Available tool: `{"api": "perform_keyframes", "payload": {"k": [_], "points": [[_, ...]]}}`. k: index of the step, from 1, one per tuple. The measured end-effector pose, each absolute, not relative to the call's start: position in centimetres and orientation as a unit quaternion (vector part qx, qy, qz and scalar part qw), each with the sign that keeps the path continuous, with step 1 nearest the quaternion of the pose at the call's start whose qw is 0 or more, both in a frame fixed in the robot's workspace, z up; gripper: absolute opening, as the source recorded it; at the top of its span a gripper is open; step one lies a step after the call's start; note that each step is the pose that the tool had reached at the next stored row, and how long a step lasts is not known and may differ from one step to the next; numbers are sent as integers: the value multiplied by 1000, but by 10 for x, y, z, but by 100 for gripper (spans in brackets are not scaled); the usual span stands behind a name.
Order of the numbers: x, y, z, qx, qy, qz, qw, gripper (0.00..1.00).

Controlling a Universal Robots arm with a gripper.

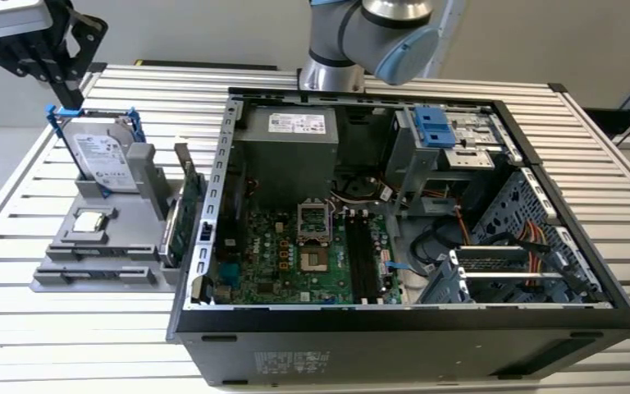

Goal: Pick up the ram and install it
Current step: 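Reach for the ram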

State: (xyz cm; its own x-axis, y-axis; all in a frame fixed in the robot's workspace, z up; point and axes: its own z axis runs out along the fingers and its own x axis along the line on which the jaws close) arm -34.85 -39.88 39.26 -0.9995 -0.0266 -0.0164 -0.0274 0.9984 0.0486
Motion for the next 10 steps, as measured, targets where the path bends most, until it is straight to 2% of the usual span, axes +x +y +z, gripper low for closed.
{"api": "perform_keyframes", "payload": {"k": [10], "points": [[-358, -399, 393, -14, 1000, 24, 8, 0]]}}
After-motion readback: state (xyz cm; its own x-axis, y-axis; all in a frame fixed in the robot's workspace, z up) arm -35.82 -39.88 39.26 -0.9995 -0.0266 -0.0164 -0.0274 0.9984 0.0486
